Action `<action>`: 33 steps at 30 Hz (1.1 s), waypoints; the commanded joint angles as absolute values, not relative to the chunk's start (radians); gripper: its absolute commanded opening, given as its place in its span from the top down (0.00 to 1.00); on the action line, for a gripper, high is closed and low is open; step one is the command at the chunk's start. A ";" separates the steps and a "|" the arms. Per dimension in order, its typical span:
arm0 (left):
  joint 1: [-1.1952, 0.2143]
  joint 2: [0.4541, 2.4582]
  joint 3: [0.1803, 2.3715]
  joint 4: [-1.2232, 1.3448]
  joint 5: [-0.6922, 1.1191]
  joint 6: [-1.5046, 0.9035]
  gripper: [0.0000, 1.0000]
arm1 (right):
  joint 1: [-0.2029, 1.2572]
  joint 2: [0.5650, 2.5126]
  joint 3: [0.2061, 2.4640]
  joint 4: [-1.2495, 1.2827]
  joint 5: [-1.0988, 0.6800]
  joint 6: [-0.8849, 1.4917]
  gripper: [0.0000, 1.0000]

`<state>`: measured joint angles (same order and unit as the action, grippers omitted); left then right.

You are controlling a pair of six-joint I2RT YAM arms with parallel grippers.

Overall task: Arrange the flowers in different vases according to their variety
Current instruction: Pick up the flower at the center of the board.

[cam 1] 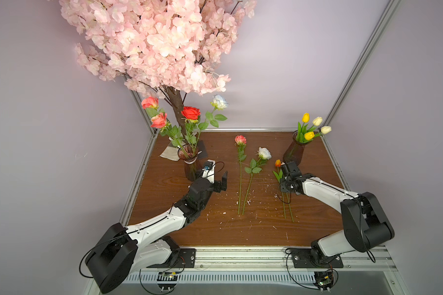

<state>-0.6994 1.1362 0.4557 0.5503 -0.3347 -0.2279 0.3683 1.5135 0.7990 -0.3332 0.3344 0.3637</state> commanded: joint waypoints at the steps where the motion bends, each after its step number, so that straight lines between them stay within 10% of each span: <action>1: -0.709 1.137 0.473 0.555 -0.340 -0.213 0.01 | 0.364 1.545 0.788 -0.326 0.312 0.374 0.57; 15: -0.709 1.134 0.471 0.558 -0.341 -0.212 0.01 | 0.362 1.597 0.796 -0.311 0.270 0.353 1.00; 33: -0.709 1.101 0.437 0.595 -0.348 -0.207 0.01 | 0.359 1.053 0.790 0.104 0.062 0.243 1.00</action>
